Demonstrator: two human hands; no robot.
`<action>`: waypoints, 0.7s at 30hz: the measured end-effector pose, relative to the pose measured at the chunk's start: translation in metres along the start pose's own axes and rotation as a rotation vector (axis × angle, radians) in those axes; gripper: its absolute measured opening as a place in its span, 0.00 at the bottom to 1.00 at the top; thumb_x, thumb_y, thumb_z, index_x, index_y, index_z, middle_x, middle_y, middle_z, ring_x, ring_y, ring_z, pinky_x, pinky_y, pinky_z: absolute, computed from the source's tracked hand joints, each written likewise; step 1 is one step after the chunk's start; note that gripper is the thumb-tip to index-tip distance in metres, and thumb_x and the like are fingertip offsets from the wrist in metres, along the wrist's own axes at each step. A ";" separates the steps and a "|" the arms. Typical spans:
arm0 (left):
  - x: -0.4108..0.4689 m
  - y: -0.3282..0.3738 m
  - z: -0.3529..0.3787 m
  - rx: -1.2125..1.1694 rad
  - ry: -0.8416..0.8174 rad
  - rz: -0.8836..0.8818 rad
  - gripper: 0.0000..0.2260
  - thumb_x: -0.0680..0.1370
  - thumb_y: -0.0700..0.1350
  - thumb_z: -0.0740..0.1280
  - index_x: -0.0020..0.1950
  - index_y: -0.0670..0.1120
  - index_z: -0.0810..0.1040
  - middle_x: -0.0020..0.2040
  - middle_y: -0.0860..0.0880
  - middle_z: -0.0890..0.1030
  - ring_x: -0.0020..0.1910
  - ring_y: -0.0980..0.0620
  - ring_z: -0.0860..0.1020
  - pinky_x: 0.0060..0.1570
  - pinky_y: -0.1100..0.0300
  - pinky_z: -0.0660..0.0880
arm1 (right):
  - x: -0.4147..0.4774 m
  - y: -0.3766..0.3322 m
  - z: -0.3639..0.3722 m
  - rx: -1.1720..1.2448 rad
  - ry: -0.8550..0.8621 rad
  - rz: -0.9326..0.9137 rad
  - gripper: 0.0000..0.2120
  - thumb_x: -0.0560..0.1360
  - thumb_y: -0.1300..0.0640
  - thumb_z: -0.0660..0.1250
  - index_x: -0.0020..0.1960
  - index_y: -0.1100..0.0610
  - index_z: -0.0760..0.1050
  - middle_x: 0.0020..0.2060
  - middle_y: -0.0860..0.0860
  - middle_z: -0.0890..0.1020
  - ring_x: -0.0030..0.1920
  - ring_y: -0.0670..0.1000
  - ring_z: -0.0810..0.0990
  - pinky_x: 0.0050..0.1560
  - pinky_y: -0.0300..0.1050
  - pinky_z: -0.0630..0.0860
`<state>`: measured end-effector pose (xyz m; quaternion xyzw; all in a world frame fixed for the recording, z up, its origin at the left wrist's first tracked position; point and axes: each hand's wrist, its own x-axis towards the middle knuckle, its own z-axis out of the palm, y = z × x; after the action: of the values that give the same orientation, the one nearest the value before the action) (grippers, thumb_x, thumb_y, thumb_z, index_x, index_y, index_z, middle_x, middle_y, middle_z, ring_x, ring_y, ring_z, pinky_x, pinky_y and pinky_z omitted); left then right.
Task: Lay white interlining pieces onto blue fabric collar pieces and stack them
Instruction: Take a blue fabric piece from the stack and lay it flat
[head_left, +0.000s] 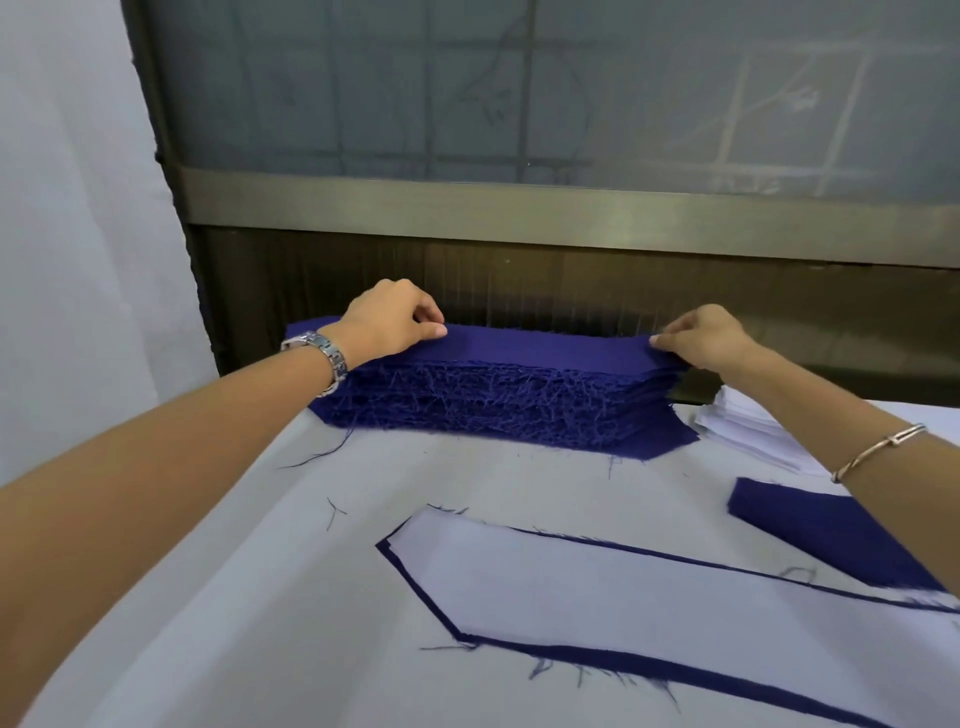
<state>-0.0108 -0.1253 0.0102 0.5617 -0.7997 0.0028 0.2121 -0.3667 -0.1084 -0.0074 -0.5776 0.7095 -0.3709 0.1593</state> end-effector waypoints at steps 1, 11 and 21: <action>0.002 0.003 0.001 -0.003 -0.012 0.018 0.13 0.79 0.50 0.69 0.62 0.48 0.82 0.56 0.47 0.83 0.55 0.50 0.80 0.59 0.48 0.77 | 0.000 -0.001 0.002 0.009 0.013 0.006 0.07 0.77 0.57 0.72 0.52 0.60 0.80 0.51 0.56 0.81 0.48 0.52 0.79 0.53 0.49 0.74; 0.014 0.022 0.013 0.025 -0.125 0.096 0.17 0.78 0.53 0.70 0.66 0.49 0.79 0.60 0.50 0.82 0.59 0.51 0.78 0.56 0.54 0.76 | -0.010 -0.010 -0.001 0.002 0.280 -0.143 0.09 0.74 0.62 0.75 0.53 0.56 0.81 0.51 0.57 0.84 0.57 0.57 0.81 0.56 0.51 0.78; 0.023 0.021 0.009 0.058 -0.199 0.061 0.22 0.77 0.56 0.70 0.69 0.49 0.75 0.64 0.49 0.79 0.62 0.50 0.77 0.55 0.56 0.73 | -0.017 -0.006 -0.003 -0.049 0.373 -0.293 0.11 0.73 0.61 0.76 0.55 0.60 0.82 0.37 0.53 0.83 0.47 0.53 0.83 0.57 0.53 0.80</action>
<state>-0.0394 -0.1403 0.0144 0.5407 -0.8330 -0.0236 0.1150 -0.3597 -0.0915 -0.0046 -0.5995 0.6441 -0.4730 -0.0439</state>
